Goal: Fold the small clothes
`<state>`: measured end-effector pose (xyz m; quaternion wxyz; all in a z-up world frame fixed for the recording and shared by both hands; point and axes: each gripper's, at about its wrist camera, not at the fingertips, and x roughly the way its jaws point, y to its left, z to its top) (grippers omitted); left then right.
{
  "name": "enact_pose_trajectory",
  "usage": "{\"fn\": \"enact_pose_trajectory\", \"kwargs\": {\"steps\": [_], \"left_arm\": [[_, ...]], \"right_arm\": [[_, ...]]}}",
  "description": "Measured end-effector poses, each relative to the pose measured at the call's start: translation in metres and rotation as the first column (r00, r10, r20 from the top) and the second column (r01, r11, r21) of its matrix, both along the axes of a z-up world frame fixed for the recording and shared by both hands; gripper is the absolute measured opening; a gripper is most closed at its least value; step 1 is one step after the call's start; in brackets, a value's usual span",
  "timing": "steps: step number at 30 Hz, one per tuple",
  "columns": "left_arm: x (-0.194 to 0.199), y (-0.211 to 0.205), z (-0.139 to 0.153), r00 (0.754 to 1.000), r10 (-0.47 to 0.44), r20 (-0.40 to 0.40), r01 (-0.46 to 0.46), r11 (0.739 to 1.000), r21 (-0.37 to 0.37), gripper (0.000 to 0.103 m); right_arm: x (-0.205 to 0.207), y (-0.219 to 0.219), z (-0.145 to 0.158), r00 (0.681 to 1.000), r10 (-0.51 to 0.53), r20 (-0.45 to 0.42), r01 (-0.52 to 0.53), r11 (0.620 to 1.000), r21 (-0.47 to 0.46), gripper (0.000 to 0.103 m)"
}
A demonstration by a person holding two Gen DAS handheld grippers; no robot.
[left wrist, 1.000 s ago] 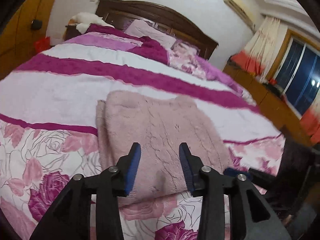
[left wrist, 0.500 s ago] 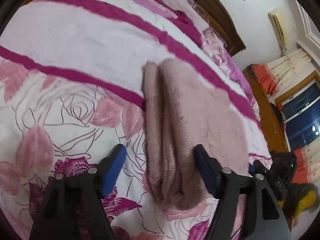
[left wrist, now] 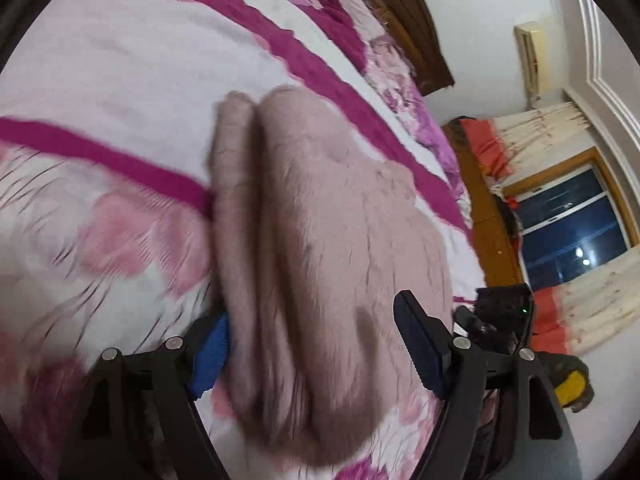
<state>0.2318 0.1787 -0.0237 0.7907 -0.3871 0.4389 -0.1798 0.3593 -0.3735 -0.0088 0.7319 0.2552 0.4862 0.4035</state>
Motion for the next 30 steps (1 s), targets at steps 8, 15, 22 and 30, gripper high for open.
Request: {"fn": "enact_pose_trajectory", "kwargs": {"steps": [8,15,22,30], "left_arm": [[-0.018,-0.009,-0.001,0.999,-0.036,-0.004,0.036,0.999,-0.029,0.054],[-0.028,-0.011,0.000,0.999,-0.018,-0.047,0.014,0.995,-0.097,0.054],[-0.001,-0.014,-0.006,0.998,0.002,-0.058,-0.009,0.992,-0.123,0.054],[-0.008,-0.025,0.002,0.998,0.014,-0.058,-0.016,0.999,-0.036,0.013]], "right_arm": [[-0.005,0.019,-0.010,0.998,0.039,-0.053,-0.037,0.999,0.039,0.078],[-0.023,0.011,-0.014,0.992,0.075,-0.104,-0.066,0.994,0.090,0.078],[-0.002,0.028,-0.025,0.988,0.076,-0.136,-0.060,0.992,0.114,0.077],[-0.006,0.023,-0.026,0.986,0.061,-0.152,-0.049,0.995,0.084,0.045]]}}
